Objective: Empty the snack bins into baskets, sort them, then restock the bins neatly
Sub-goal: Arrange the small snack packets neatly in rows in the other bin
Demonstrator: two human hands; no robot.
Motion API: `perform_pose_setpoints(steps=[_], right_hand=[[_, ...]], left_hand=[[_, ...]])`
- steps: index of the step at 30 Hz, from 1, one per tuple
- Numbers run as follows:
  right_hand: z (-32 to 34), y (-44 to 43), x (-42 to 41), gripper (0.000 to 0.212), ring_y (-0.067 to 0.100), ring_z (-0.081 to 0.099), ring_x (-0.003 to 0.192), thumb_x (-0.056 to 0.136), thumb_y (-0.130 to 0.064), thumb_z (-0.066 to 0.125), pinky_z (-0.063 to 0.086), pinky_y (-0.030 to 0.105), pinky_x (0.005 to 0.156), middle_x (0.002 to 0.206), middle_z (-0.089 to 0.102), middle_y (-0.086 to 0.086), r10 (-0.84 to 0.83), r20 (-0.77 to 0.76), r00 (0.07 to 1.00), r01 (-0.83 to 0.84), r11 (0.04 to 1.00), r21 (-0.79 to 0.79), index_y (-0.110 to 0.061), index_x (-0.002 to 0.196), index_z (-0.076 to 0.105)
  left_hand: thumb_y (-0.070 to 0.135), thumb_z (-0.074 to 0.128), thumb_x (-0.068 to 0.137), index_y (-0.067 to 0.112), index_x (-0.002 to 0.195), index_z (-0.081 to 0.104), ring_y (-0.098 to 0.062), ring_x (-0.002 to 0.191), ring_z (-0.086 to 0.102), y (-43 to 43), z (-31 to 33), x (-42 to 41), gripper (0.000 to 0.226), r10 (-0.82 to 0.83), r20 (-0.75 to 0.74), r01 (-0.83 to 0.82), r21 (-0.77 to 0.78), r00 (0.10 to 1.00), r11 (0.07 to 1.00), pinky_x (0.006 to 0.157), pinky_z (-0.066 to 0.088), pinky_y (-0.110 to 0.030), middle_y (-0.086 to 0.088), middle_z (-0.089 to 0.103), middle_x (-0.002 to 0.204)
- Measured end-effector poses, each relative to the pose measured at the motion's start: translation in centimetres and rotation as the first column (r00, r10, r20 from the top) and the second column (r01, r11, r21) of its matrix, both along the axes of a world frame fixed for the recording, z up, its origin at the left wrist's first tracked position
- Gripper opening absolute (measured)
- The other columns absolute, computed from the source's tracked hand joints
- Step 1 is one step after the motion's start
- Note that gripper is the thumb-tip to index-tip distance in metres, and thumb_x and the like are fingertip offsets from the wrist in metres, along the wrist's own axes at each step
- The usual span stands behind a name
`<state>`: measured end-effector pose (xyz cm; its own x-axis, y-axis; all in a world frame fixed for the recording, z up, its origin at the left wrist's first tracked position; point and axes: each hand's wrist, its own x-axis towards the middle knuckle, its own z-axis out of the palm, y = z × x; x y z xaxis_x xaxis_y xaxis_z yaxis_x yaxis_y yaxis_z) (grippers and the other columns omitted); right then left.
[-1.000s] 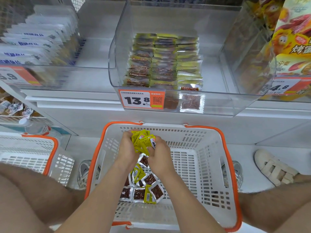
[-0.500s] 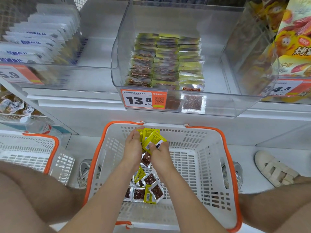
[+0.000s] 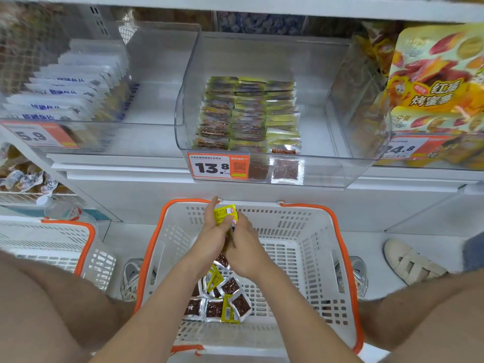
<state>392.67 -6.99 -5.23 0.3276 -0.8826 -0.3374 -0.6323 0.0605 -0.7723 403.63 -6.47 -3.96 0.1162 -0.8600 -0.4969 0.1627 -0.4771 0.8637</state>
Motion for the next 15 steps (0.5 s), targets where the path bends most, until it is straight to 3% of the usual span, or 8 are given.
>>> perform_pose_setpoints(steps=[2, 5, 7, 9, 11, 13, 15], right_hand=[[2.1, 0.1, -0.8, 0.079, 0.028, 0.046, 0.13, 0.086, -0.029, 0.065, 0.044, 0.047, 0.108, 0.136, 0.049, 0.01, 0.113, -0.041, 0.993, -0.114, 0.993, -0.038, -0.022, 0.155, 0.028], [5.8, 0.3, -2.2, 0.126, 0.01, 0.034, 0.138, 0.064, -0.052, 0.091, 0.037, 0.033, 0.116, 0.145, 0.036, -0.007, 0.191, -0.003, 0.982, -0.19, 0.978, -0.09, -0.033, 0.161, 0.013], [7.7, 0.7, -2.7, 0.128, 0.009, 0.031, 0.14, 0.063, -0.056, 0.091, 0.035, 0.037, 0.119, 0.141, 0.033, -0.011, 0.157, -0.031, 0.987, -0.159, 0.965, -0.209, -0.034, 0.162, 0.013], [9.5, 1.4, -3.1, 0.113, 0.005, 0.037, 0.137, 0.066, -0.054, 0.088, 0.037, 0.038, 0.118, 0.138, 0.038, -0.015, 0.129, 0.033, 0.991, -0.111, 0.941, -0.32, -0.038, 0.157, 0.025], [11.3, 2.1, -3.3, 0.111, -0.001, 0.042, 0.134, 0.063, -0.049, 0.093, 0.041, 0.033, 0.115, 0.142, 0.041, -0.02, 0.133, 0.127, 0.983, -0.083, 0.937, -0.339, -0.044, 0.154, 0.028], [13.2, 2.8, -3.2, 0.125, -0.002, 0.044, 0.135, 0.055, -0.049, 0.099, 0.042, 0.026, 0.111, 0.148, 0.041, -0.023, 0.169, 0.197, 0.966, -0.102, 0.944, -0.313, -0.052, 0.154, 0.023], [15.1, 3.3, -3.0, 0.125, 0.001, 0.054, 0.128, 0.056, -0.041, 0.101, 0.046, 0.026, 0.106, 0.14, 0.054, -0.022, 0.209, 0.244, 0.947, -0.12, 0.935, -0.334, -0.057, 0.153, 0.024]], left_hand=[[0.024, 0.044, 0.112, 0.048, 0.144, 0.046, -0.008, 0.101, 0.068, 0.3, 1.2, 0.1, 0.04, 0.055, -0.078, -0.053, 0.024, 0.995, 0.998, 0.091, 0.053, -0.037, 0.013, 0.068, 0.118], [0.031, 0.045, 0.11, 0.029, 0.131, 0.064, -0.022, 0.074, 0.068, 0.9, 4.1, 1.0, 0.028, 0.137, -0.313, -0.09, 0.161, 0.94, 0.983, 0.065, 0.05, -0.035, -0.006, 0.071, 0.092], [0.033, 0.046, 0.109, 0.02, 0.125, 0.069, -0.023, 0.076, 0.07, 1.6, 6.1, 1.4, 0.031, 0.104, -0.451, -0.017, 0.192, 0.887, 0.981, 0.067, 0.053, -0.036, -0.009, 0.073, 0.094], [0.031, 0.047, 0.109, 0.015, 0.135, 0.065, -0.027, 0.088, 0.072, 2.5, 8.0, 1.5, 0.036, 0.069, -0.542, 0.029, 0.17, 0.838, 0.985, 0.076, 0.058, -0.039, -0.014, 0.072, 0.106], [0.03, 0.047, 0.109, 0.009, 0.142, 0.06, -0.028, 0.093, 0.071, 3.2, 9.8, 1.6, 0.041, 0.032, -0.549, 0.056, 0.143, 0.835, 0.988, 0.08, 0.06, -0.04, -0.016, 0.069, 0.113], [0.031, 0.046, 0.109, 0.009, 0.134, 0.065, -0.025, 0.09, 0.072, 4.0, 11.4, 1.3, 0.038, -0.028, -0.521, 0.097, 0.106, 0.853, 0.99, 0.078, 0.059, -0.037, -0.013, 0.072, 0.109], [0.032, 0.045, 0.109, 0.011, 0.123, 0.067, -0.022, 0.087, 0.073, 4.7, 13.0, 0.9, 0.034, -0.066, -0.543, 0.12, 0.066, 0.837, 0.991, 0.072, 0.06, -0.034, -0.011, 0.074, 0.103]])
